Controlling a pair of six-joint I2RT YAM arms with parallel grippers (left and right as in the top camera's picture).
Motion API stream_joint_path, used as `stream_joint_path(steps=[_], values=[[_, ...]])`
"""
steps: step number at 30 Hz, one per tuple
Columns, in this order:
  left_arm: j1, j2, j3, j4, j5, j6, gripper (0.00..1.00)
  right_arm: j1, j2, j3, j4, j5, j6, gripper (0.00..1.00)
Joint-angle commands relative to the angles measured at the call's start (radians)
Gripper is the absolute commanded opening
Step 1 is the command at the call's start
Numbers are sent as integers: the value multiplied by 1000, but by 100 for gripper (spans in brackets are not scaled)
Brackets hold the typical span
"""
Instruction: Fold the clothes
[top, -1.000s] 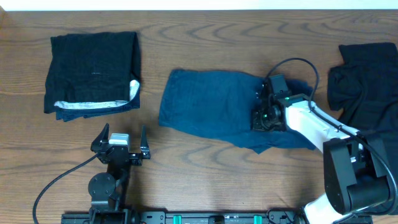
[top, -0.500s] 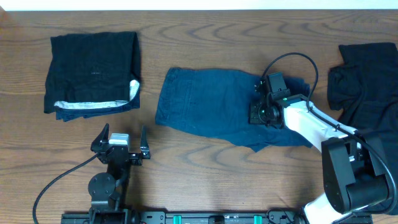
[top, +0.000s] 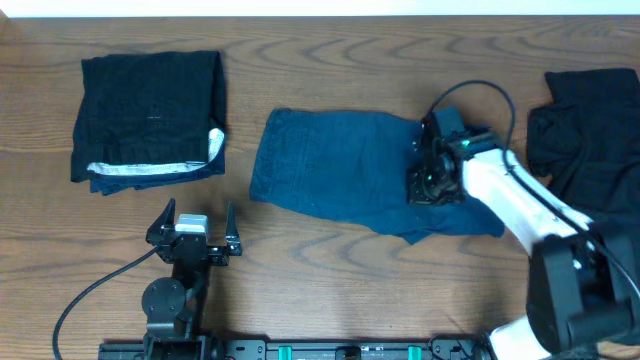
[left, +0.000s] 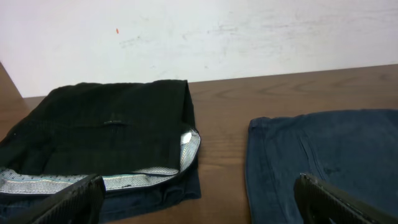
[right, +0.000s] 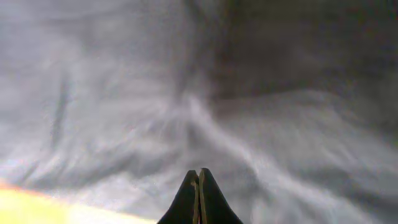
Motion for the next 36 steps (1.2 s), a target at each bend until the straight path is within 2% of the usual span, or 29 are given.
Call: stream_joint_path(steps=[1, 4, 7, 20, 30, 36], values=[[-4, -6, -16, -34, 21, 9, 98, -33, -70, 37, -69, 49, -8, 1], [-4, -6, -16, -34, 21, 9, 98, -47, -69, 23, -148, 109, 51, 1], [-4, -6, -16, -34, 21, 9, 98, -52, -69, -26, -153, 114, 54, 1], [-4, -6, -16, -34, 21, 9, 98, -53, -69, -213, 84, 114, 61, 1], [-4, -6, -16, -34, 21, 9, 98, -53, -69, -266, 112, 122, 72, 1], [-4, -6, -16, -34, 21, 9, 98, -53, -69, -327, 231, 122, 72, 1]])
